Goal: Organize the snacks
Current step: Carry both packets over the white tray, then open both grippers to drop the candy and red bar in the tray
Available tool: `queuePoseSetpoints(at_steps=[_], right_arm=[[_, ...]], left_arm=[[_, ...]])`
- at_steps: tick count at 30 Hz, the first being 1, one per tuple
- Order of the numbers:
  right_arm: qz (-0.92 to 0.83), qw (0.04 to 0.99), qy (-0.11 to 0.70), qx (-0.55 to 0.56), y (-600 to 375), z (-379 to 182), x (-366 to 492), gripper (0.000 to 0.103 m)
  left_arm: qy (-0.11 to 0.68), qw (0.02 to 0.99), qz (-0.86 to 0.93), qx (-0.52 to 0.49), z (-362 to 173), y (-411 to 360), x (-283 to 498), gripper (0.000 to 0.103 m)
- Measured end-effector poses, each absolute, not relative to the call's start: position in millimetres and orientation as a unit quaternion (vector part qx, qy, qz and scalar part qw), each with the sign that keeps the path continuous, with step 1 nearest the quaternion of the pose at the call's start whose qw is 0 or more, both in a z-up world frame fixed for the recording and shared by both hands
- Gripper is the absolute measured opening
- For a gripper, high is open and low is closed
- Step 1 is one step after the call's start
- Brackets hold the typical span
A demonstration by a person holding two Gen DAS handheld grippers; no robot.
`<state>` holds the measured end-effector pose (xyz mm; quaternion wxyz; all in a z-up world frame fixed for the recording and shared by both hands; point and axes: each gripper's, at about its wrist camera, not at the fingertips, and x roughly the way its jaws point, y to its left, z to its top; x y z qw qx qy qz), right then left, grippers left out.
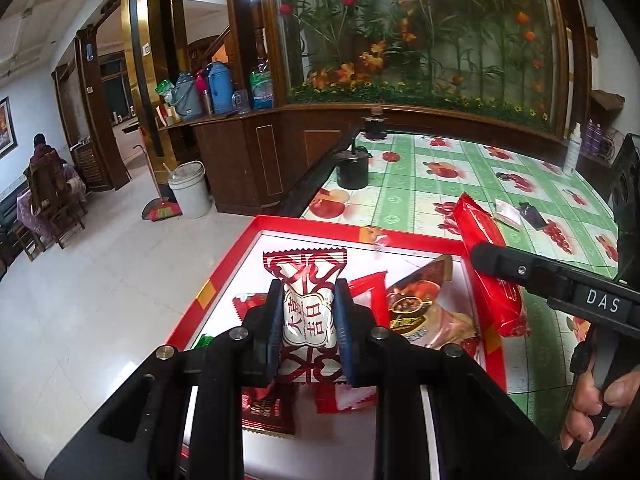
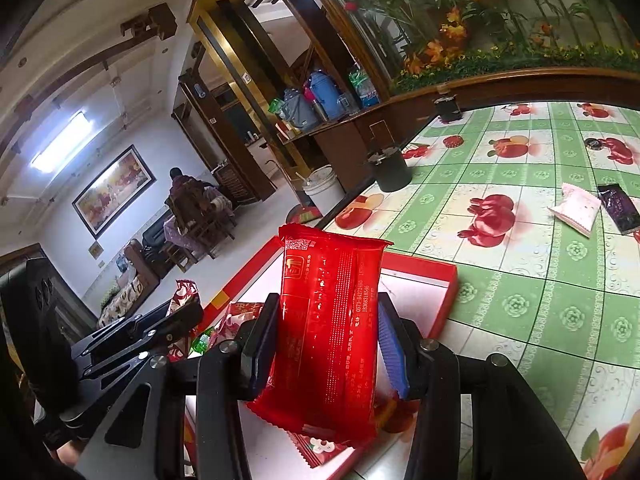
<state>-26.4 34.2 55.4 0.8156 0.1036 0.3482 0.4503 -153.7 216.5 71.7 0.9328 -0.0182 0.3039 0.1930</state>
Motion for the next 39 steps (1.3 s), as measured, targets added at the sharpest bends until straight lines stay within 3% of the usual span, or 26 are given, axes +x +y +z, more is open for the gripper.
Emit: queuePoseSetpoints(at_steps=[29, 34, 38, 39], right_arm=[[0.472, 0.804, 0.353, 0.078, 62, 50, -33, 0.049], [0.468, 0.807, 0.349, 0.086, 55, 52, -32, 0.049], [0.466, 0.811, 0.342, 0.091, 48, 54, -31, 0.049], [0.465, 0.812, 0.339, 0.092, 46, 54, -30, 0.049]], left_arm=[[0.323, 0.917, 0.232, -0.036, 59, 248, -158, 0.024], [0.311, 0.918, 0.243, -0.032, 64, 246, -160, 0.061], [0.302, 0.922, 0.241, -0.031, 70, 243, -161, 0.064], [0.301, 0.922, 0.241, -0.03, 71, 242, -162, 0.07]])
